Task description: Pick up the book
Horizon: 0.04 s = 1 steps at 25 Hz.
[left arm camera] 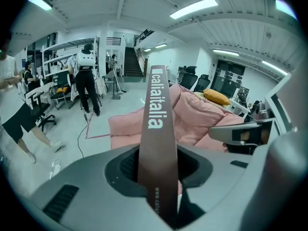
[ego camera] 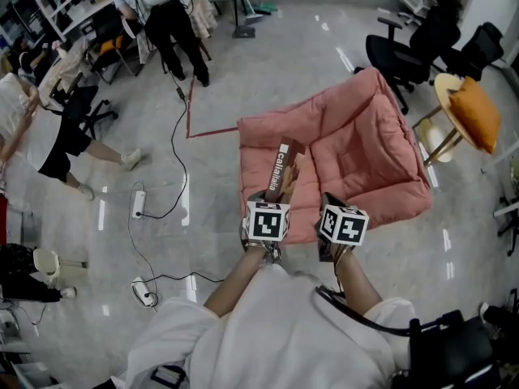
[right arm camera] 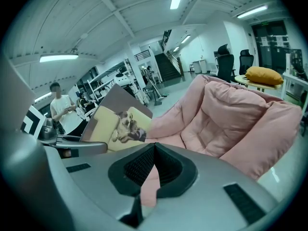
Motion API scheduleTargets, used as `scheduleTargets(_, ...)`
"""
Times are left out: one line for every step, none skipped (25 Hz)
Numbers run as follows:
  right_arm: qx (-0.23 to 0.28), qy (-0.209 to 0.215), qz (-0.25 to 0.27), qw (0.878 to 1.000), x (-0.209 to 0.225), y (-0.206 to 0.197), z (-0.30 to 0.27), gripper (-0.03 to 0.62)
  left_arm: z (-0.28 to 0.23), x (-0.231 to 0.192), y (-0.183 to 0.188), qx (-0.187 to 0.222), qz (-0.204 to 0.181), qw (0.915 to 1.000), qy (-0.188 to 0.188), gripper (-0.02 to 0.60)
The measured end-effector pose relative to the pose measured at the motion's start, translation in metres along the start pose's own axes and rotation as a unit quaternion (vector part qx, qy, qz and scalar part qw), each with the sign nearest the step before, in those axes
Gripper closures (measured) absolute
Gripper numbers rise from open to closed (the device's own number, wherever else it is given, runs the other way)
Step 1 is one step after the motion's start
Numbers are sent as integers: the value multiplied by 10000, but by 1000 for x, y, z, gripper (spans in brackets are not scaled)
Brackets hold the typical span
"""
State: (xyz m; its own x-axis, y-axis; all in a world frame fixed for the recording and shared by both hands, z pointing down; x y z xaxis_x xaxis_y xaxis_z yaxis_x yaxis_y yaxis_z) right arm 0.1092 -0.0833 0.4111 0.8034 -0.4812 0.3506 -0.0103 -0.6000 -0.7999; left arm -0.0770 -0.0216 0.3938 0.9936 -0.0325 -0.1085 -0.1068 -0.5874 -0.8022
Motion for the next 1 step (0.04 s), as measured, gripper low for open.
scheduleTargets(-3, -2, 13, 10000, 0, 0, 0, 565, 0, -1, 0, 6, 11, 10000, 0, 437)
Point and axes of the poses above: the fingertips, and each gripper's own axes: z backward along the fingers, x to its right, y out of its top, the point moved 10 cm from there along z, backward along the fingers, and after that the axes turned 8 degrees about x, right-handed, at the moved point
